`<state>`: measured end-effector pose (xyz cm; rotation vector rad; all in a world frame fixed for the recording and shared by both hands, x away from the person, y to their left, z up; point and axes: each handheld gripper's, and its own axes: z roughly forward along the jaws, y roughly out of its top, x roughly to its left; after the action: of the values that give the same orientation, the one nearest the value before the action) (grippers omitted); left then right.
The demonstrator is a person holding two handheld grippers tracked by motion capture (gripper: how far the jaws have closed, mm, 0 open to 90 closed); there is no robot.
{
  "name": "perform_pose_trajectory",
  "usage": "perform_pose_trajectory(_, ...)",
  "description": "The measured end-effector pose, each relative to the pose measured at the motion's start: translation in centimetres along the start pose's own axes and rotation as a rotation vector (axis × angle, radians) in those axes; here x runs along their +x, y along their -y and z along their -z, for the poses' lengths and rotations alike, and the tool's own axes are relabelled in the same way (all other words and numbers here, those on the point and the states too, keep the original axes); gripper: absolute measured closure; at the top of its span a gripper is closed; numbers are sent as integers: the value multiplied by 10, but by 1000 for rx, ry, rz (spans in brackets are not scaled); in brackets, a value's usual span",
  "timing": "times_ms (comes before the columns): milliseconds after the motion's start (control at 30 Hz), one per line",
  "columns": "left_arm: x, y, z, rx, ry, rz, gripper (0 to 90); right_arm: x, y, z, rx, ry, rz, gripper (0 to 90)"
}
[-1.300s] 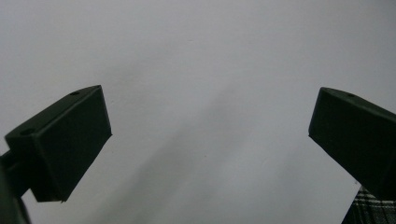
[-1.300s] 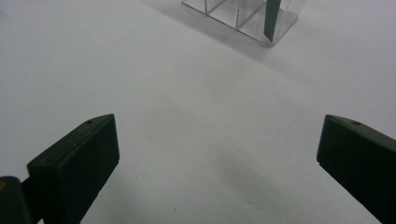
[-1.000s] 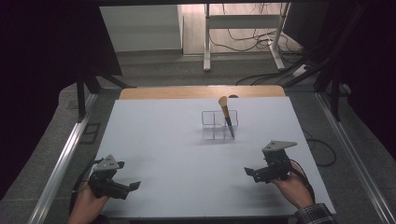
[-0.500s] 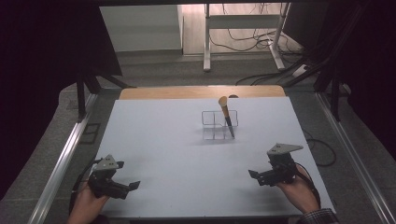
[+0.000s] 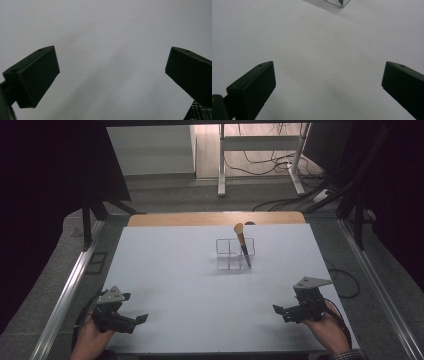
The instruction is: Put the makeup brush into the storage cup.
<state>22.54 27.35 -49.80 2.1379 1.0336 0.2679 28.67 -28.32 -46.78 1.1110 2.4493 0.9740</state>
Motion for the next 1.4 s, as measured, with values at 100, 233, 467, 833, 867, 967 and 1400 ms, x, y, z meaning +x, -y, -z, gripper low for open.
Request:
perform_pose_trajectory(100, 0, 0, 0, 1, -1, -1, 0, -1, 2, 3, -2, 6, -9, 0)
perform_pose_trajectory(233, 0, 1, 1, 2, 0, 2, 0, -2, 6, 6, 1, 13, -7, 0)
perform_pose_trajectory(467, 1, 3, 3, 2, -3, 5, 0, -4, 11, 11, 3, 36, -14, 0)
perform_pose_trajectory(833, 1, 4, 2, 10, -2, 6, 0, -6, 20, 18, 10, 62, -25, 0)
perform_pose_trajectory(867, 1, 4, 2, 11, -2, 6, 0, -7, 21, 19, 12, 65, -22, 0)
perform_pose_trajectory(967, 1, 4, 1, 15, -1, 6, 0, -7, 24, 21, 14, 71, -20, 0)
perform_pose_trajectory(1400, 1, 4, 0, 26, 2, 6, 0, -9, 38, 28, 37, 86, -39, 0)
